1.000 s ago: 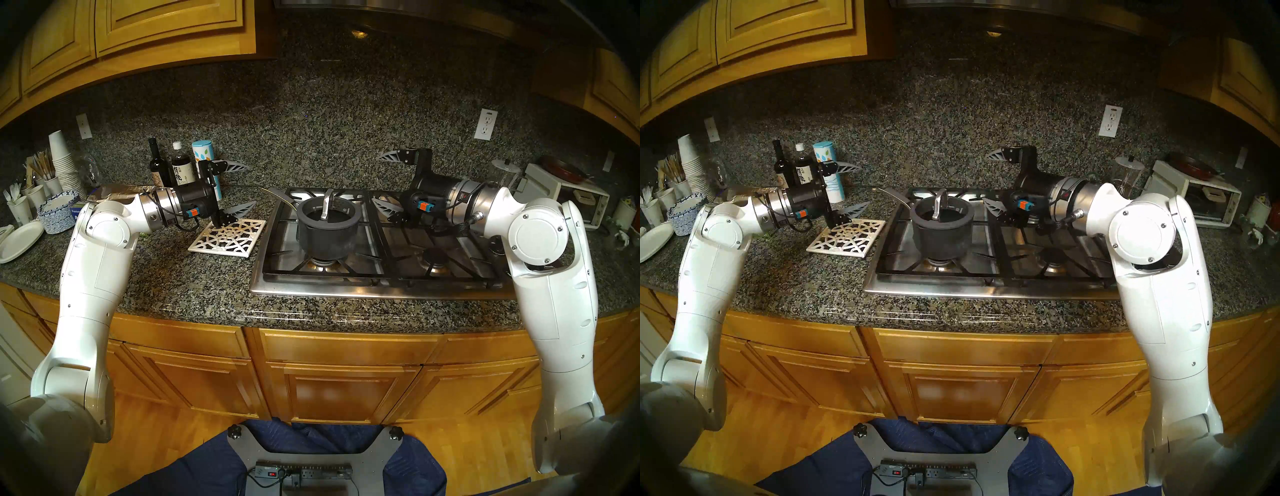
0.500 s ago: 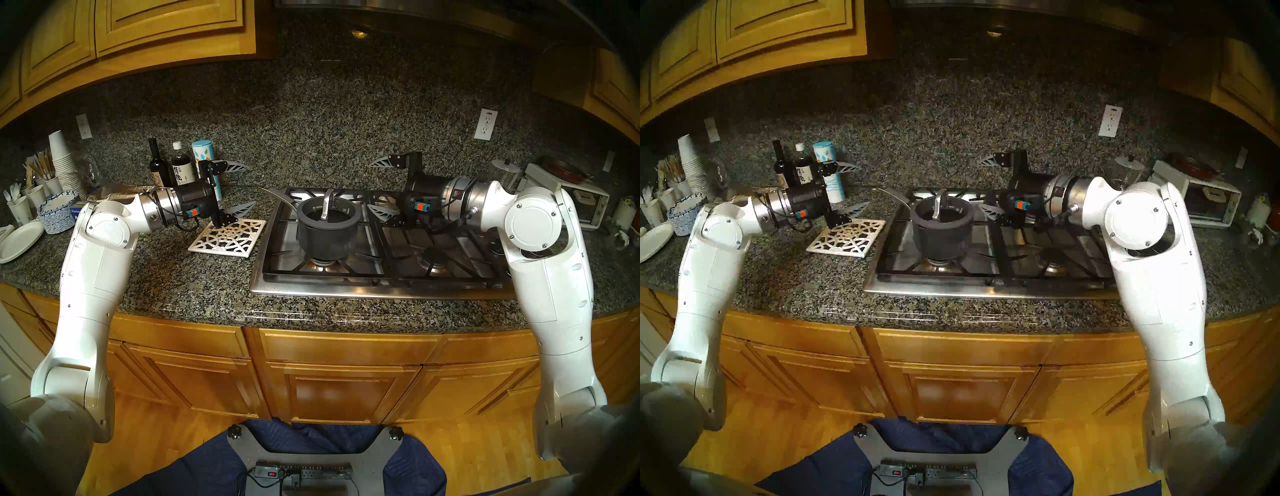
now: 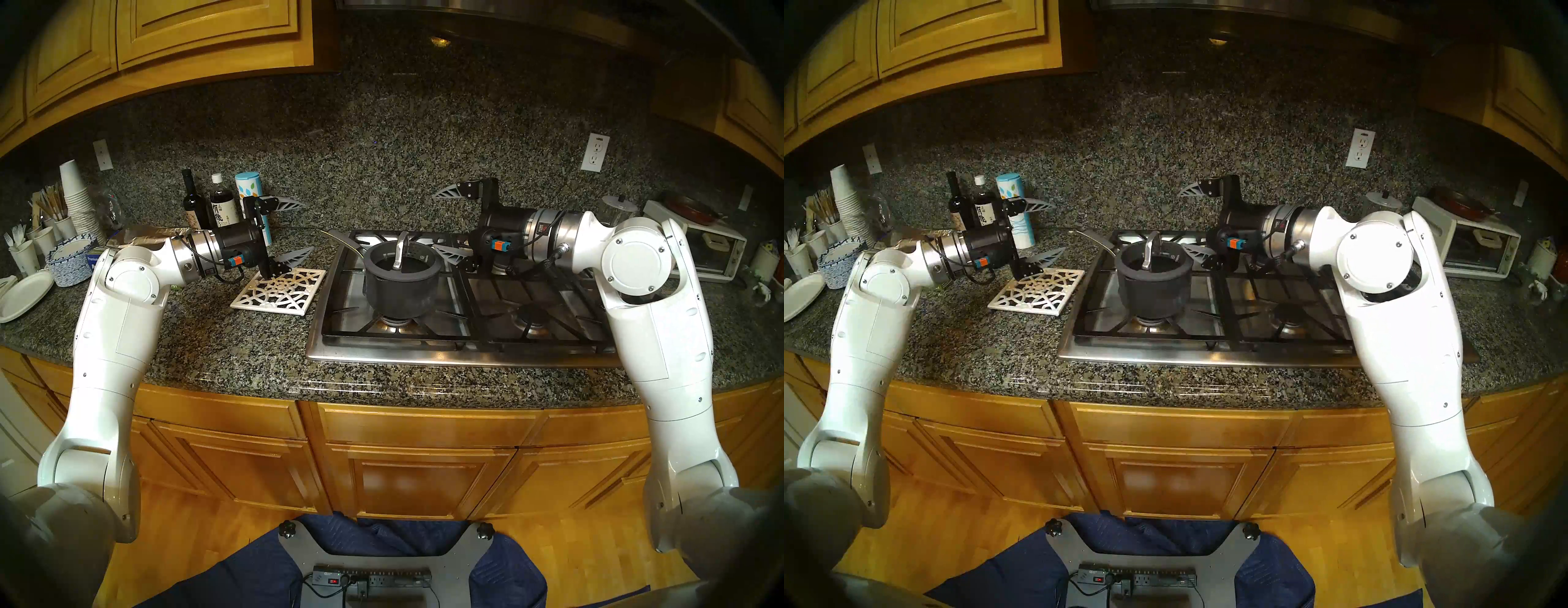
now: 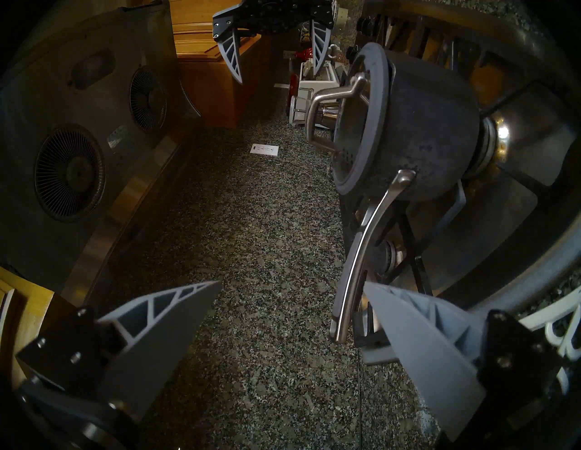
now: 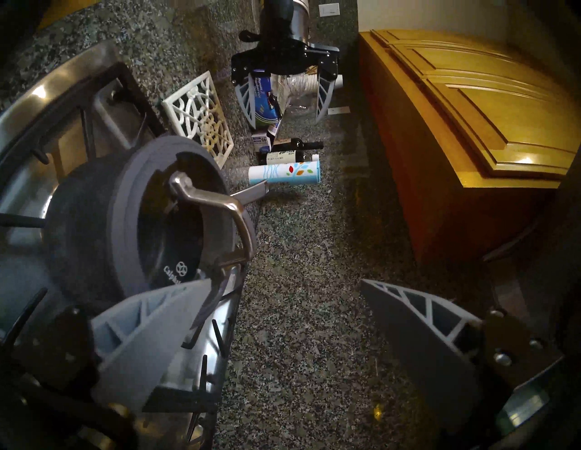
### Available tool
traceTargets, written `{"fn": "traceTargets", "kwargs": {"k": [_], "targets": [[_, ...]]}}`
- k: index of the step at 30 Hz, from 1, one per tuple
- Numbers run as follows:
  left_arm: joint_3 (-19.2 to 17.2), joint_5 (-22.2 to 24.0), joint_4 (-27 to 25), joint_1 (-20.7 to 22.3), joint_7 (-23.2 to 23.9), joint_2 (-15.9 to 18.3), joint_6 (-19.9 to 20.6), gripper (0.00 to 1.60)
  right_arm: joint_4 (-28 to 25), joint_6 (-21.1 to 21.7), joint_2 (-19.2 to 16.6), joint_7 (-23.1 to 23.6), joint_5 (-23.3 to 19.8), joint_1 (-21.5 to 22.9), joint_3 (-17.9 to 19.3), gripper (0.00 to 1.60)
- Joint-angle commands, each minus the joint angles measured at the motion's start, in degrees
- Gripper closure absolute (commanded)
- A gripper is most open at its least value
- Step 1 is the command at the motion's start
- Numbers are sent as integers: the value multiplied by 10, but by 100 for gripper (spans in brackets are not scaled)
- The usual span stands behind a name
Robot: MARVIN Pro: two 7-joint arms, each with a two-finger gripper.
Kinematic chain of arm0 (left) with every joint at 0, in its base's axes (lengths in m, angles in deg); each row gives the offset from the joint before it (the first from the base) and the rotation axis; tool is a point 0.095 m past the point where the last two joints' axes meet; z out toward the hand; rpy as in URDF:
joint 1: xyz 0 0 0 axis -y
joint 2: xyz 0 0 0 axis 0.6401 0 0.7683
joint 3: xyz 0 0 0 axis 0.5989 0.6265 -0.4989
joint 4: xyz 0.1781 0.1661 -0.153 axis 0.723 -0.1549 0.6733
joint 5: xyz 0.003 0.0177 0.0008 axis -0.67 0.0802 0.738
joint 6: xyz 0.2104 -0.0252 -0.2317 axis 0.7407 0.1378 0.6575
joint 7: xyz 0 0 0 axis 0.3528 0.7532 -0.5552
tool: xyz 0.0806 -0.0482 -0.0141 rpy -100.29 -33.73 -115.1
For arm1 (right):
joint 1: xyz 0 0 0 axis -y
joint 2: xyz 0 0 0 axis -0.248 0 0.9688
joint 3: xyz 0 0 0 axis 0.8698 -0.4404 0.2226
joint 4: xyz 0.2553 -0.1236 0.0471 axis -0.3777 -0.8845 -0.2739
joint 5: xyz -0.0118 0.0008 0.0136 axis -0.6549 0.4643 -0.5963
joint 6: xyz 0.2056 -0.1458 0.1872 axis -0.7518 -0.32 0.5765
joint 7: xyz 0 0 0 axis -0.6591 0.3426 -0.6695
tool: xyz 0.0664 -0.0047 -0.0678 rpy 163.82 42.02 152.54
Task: Pick up the pot, put it on the stove, take off the pot lid
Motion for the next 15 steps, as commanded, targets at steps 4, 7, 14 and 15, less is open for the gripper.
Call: {"fn": "traceTargets", "kwargs": {"k": [4, 7, 14, 15], "targets": [[-7, 11, -12, 20, -7, -1, -1, 0, 21, -12, 17, -13, 4, 46, -6, 0], [-7, 11, -12, 20, -7, -1, -1, 0, 30, -19, 20, -13, 4, 52, -9, 0], [-7, 11, -12, 20, -7, -1, -1, 0, 48, -32, 27, -8, 1, 66, -16, 0], [-7, 11, -12, 20, -7, -1, -1, 0, 50, -33, 26, -6, 1, 68, -18, 0]]}}
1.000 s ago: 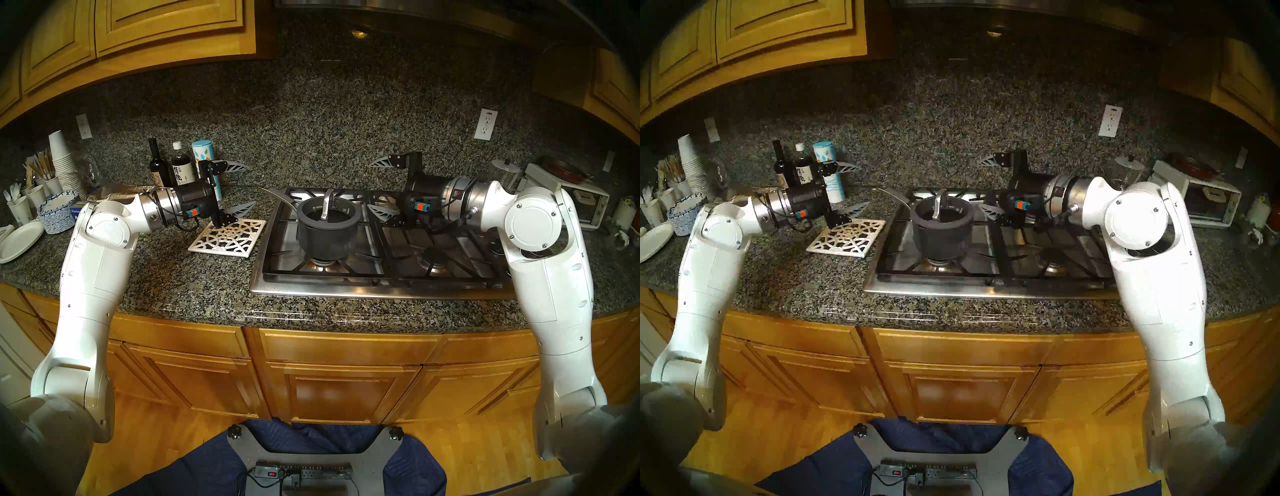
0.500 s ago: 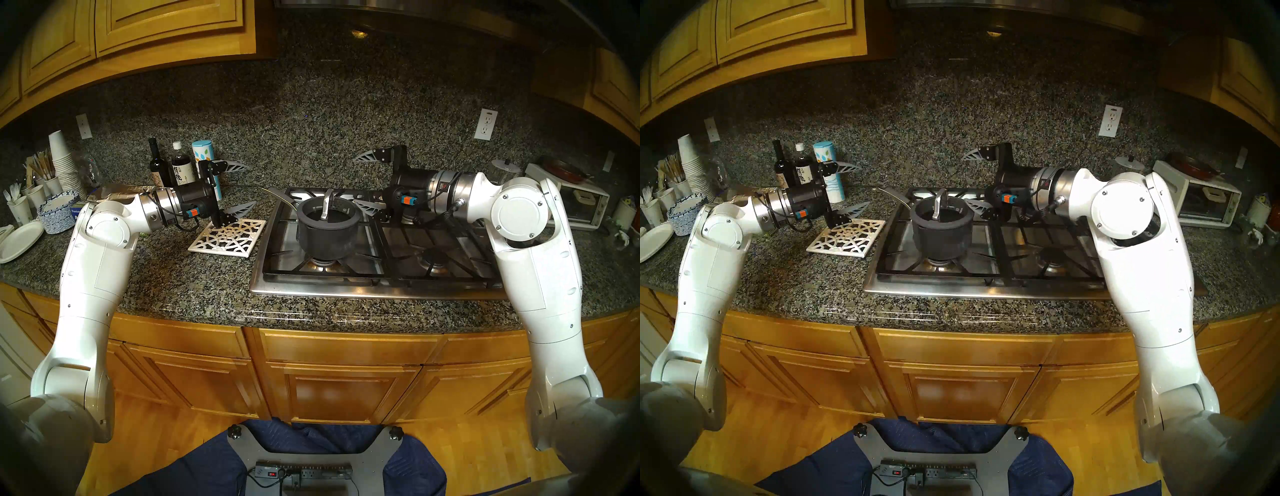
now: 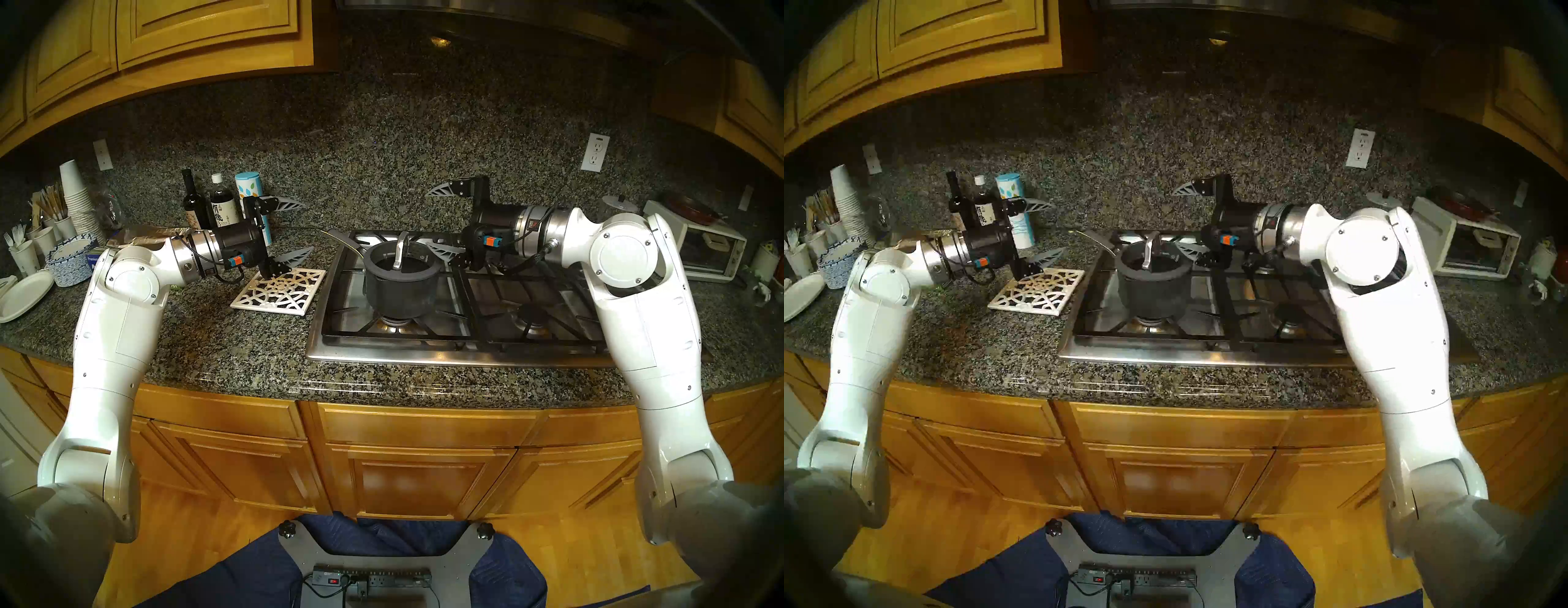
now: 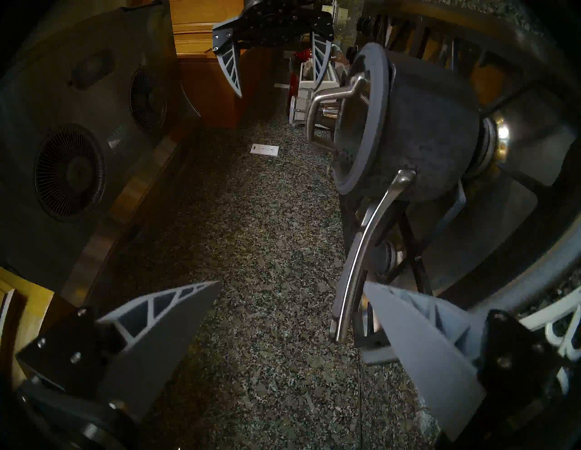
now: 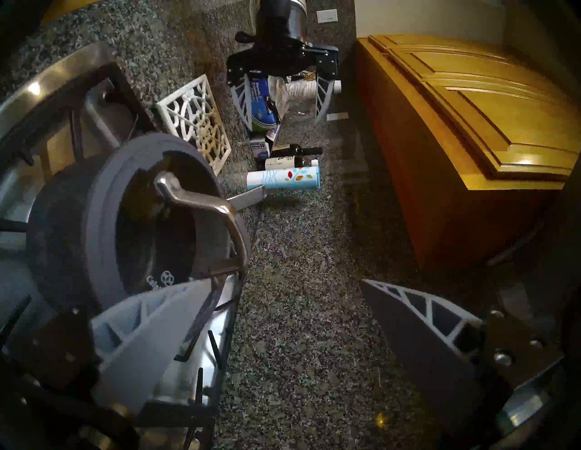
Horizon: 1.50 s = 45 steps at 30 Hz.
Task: Pick up the pot, put it on the stove, take off the pot lid
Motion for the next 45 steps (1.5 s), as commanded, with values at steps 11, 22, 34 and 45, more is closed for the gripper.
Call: {"fn": "traceTargets", "kwargs": {"k": [11, 22, 34, 45], "targets": [[-7, 10, -12, 20, -7, -1, -1, 0, 28, -22, 22, 4, -1, 65, -20, 0], [-7, 11, -12, 20, -7, -1, -1, 0, 49, -33, 36, 3, 2, 79, -33, 0], [-7, 11, -12, 20, -7, -1, -1, 0, 96, -55, 55, -5, 15, 105, -41, 0], [-7, 10, -12, 20, -7, -1, -1, 0, 133, -74, 78, -16, 27, 125, -42, 0]]}}
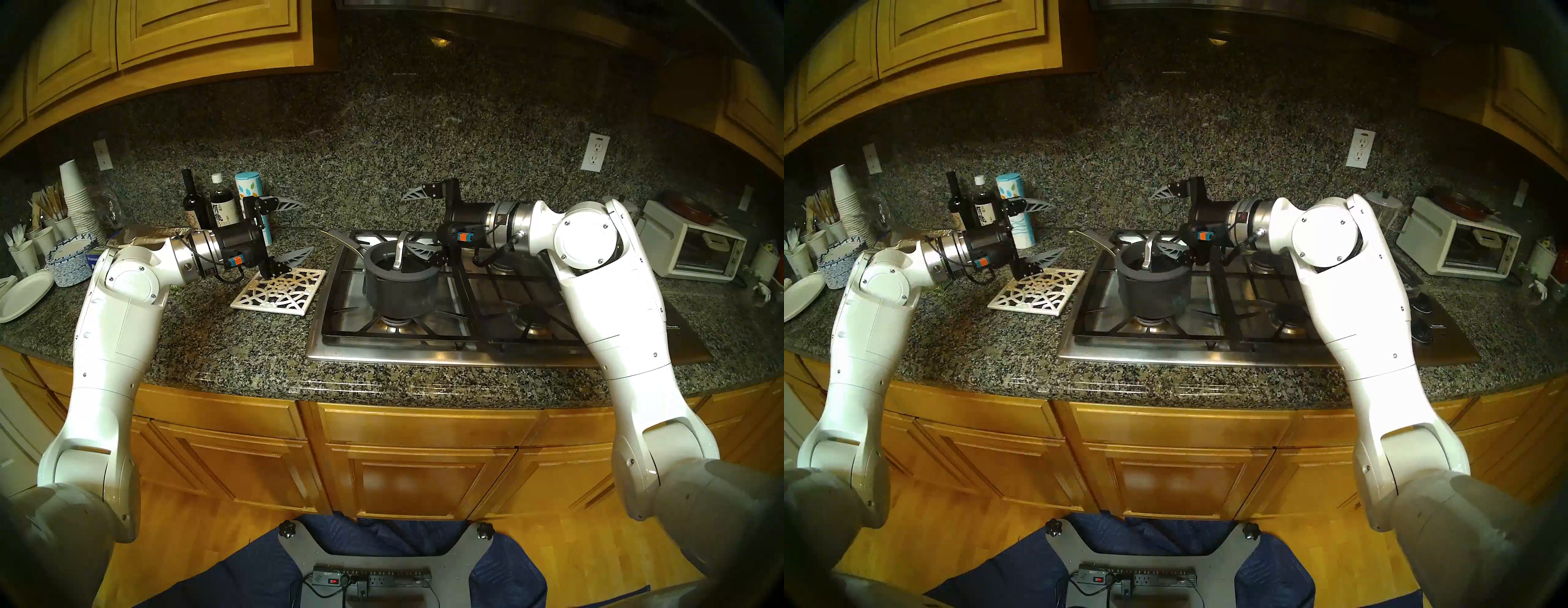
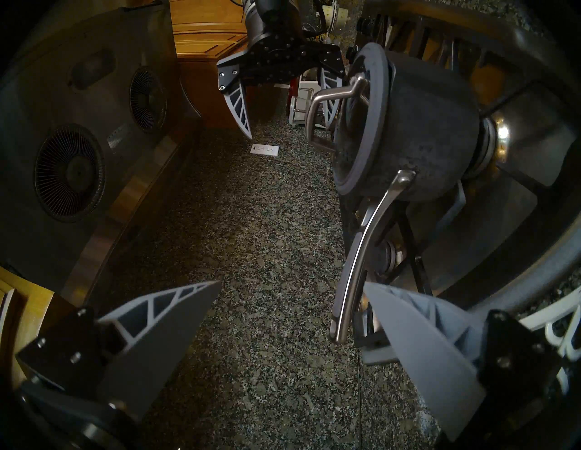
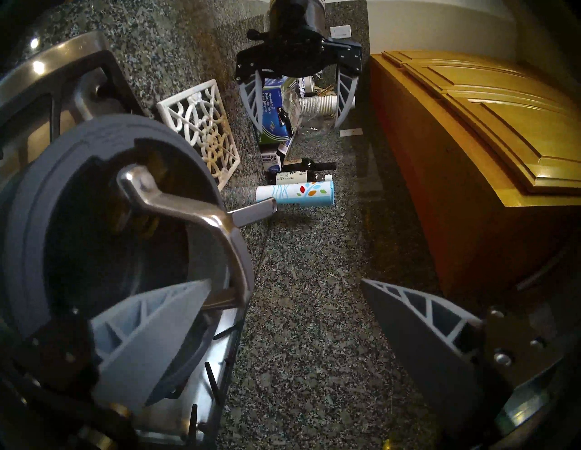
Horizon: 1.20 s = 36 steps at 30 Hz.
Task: Pick up the pot, put it on the stove, take off the pot lid
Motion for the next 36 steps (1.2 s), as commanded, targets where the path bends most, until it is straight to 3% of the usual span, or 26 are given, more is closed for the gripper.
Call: {"fn": "traceTargets", "kwargs": {"k": [1, 32, 33, 34, 35, 36], "targets": [[-7, 10, -12, 20, -7, -1, -1, 0, 3, -8, 21, -20, -1, 42, 6, 0], [-7, 10, -12, 20, -7, -1, -1, 0, 36, -30, 57, -36, 8, 45, 12, 0], [-7, 10, -12, 20, -7, -1, -1, 0, 36, -30, 58, -36, 8, 45, 12, 6], [-7, 10, -12, 20, -7, -1, -1, 0, 36, -31, 58, -37, 8, 45, 13, 100], [-7, 10, -12, 20, -7, -1, -1, 0, 36, -31, 59, -37, 9, 44, 13, 148], [-7, 10, -12, 20, -7, -1, -1, 0, 36, -31, 59, -37, 9, 44, 14, 148]]}}
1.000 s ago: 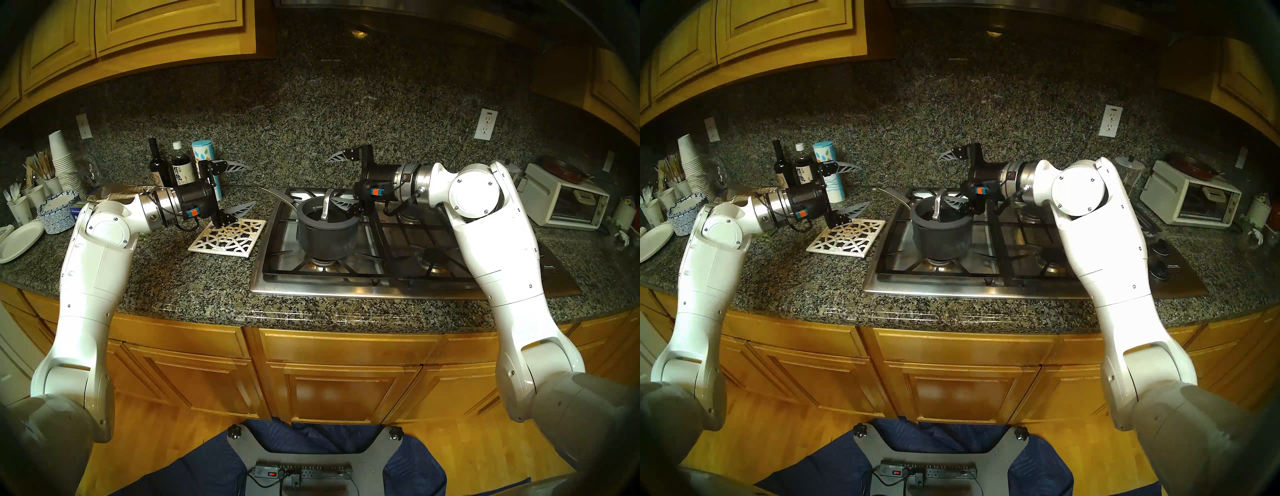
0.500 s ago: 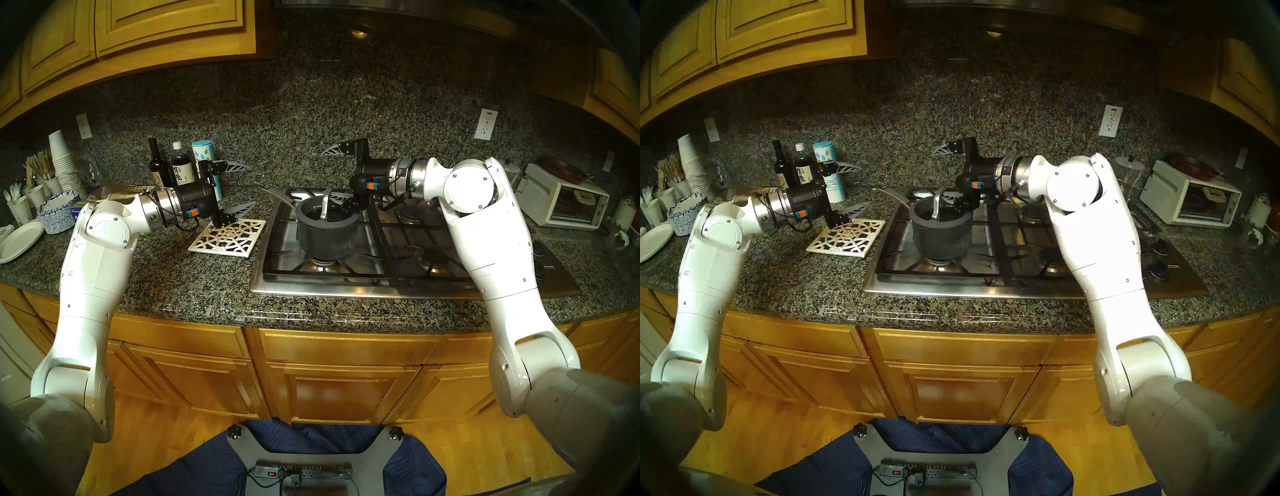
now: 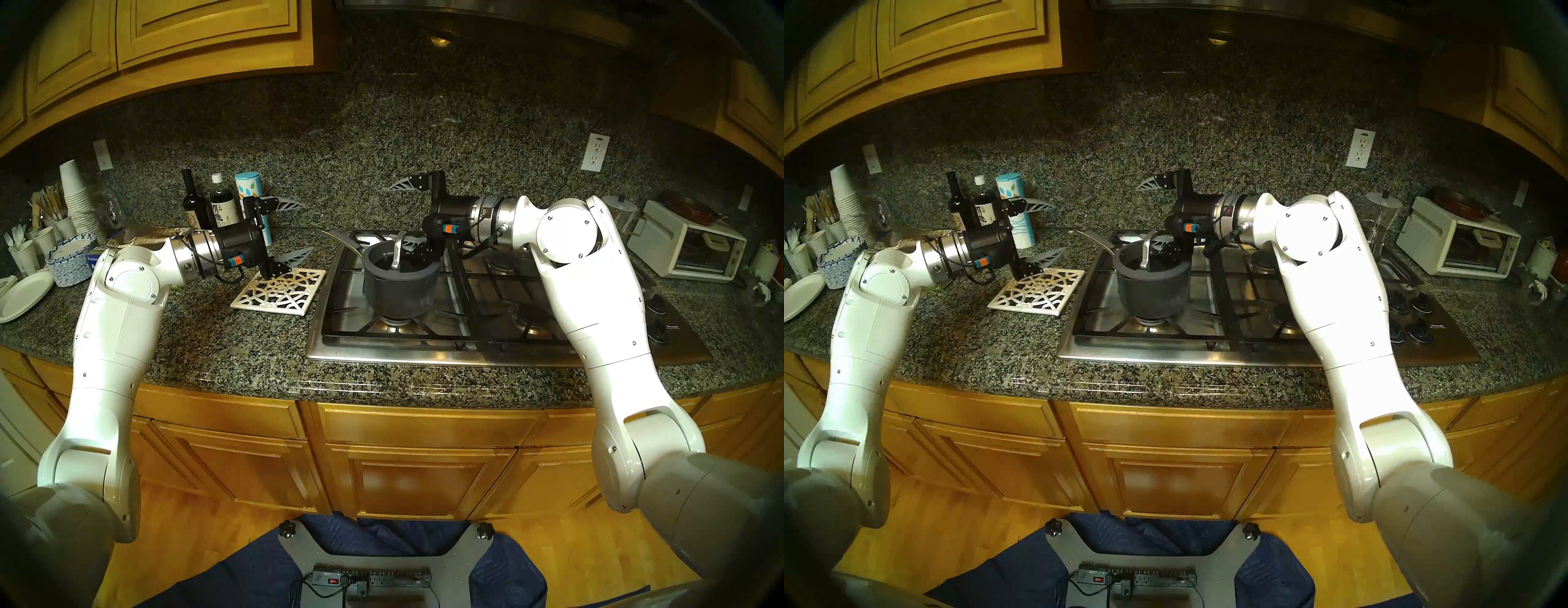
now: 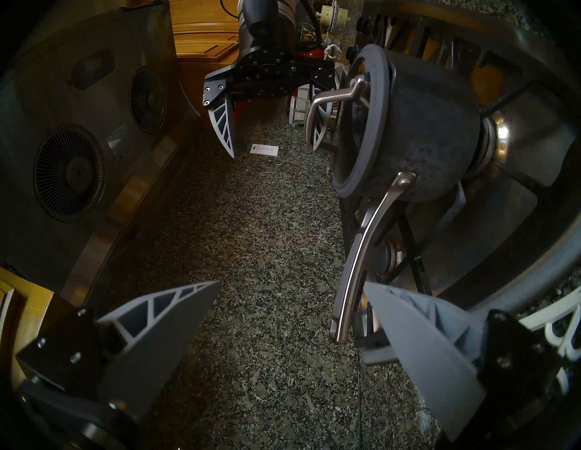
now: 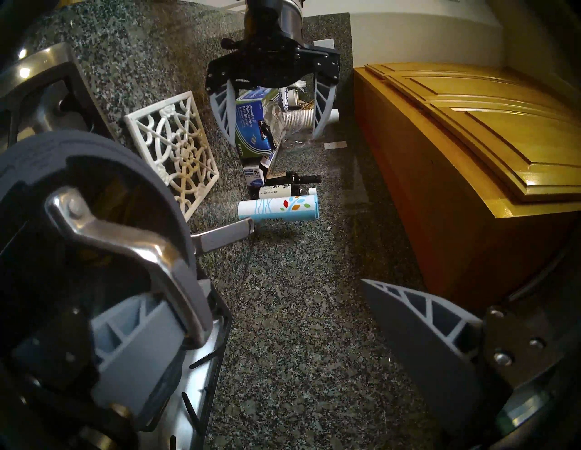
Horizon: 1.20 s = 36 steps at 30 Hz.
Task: Pick up the pot, put it on the stove, take off the pot lid
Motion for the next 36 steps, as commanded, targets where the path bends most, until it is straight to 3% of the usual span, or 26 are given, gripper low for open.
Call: {"fn": "traceTargets", "kwargs": {"k": [1, 5, 6, 36], "targets": [[-7, 10, -12, 20, -7, -1, -1, 0, -12, 0, 12, -20, 0, 19, 12, 142], [-7, 10, -12, 20, -7, -1, -1, 0, -12, -1, 13, -19, 1, 18, 13, 136], [-7, 10, -12, 20, -7, -1, -1, 0, -13, -1, 14, -18, 1, 19, 14, 160], [-7, 10, -12, 20, -7, -1, -1, 0, -51, 4, 4, 15, -3, 10, 42, 160]]}}
